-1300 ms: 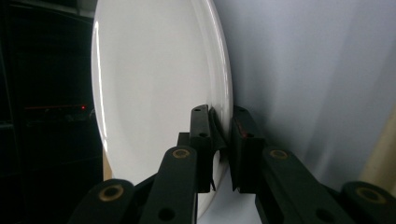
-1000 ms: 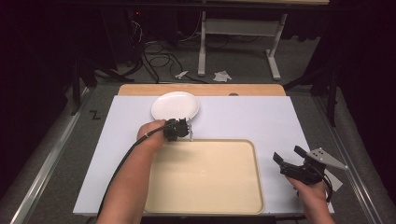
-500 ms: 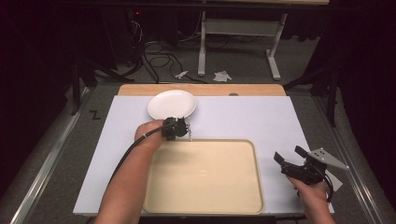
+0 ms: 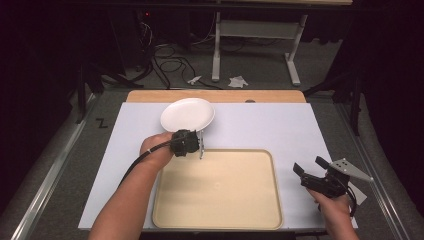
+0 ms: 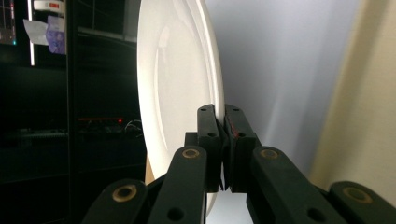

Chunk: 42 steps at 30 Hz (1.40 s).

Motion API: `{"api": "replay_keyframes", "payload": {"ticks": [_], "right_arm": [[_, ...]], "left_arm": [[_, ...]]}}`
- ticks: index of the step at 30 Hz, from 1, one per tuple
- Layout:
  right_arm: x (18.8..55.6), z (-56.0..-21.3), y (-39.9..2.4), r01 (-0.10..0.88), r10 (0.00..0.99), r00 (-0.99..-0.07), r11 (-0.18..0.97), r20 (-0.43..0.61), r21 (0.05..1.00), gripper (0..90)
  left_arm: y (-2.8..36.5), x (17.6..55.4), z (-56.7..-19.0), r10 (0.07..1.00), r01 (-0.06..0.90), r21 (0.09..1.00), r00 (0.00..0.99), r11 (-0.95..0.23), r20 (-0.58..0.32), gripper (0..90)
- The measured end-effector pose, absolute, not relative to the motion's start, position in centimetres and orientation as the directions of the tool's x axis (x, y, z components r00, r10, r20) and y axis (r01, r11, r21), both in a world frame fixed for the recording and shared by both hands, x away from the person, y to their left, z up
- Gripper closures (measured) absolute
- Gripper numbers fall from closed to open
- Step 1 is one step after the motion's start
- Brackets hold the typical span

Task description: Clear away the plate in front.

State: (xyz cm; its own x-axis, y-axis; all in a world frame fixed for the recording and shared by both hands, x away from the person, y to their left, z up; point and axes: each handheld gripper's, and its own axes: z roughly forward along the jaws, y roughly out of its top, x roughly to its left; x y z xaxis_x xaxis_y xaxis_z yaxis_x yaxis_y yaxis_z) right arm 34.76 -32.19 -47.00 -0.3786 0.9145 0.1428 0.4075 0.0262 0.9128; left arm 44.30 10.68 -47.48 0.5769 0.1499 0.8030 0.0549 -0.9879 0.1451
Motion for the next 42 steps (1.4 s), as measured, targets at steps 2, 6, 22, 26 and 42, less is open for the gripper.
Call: {"api": "replay_keyframes", "payload": {"ticks": [2, 6, 22, 26, 42], "right_arm": [[34.7, -47.0, -32.1, 0.411, 0.914, -0.380, 0.031, 0.140, 0.911, 7.7], [34.7, -47.0, -32.0, 0.408, 0.915, -0.380, 0.037, 0.133, 0.912, 7.8], [34.3, -47.0, -31.9, 0.406, 0.918, -0.379, 0.050, 0.118, 0.913, 8.3], [34.2, -47.0, -31.7, 0.397, 0.917, -0.385, 0.063, 0.103, 0.916, 8.4], [34.3, -47.1, -31.6, 0.399, 0.918, -0.387, 0.080, 0.088, 0.913, 8.5]], "left_arm": [[10.9, 43.4, -47.3, 0.139, 0.042, 0.140, 0.576, -0.989, 0.806, 86.8], [11.4, 41.9, -46.9, 0.145, 0.026, 0.158, 0.571, -0.987, 0.808, 86.9], [12.6, 36.3, -47.1, 0.122, -0.039, 0.170, 0.545, -0.985, 0.829, 86.9], [13.0, 34.7, -47.7, 0.169, -0.044, 0.225, 0.523, -0.973, 0.835, 86.9], [12.5, 30.2, -47.1, 0.128, -0.155, 0.231, 0.492, -0.960, 0.861, 86.9]]}}
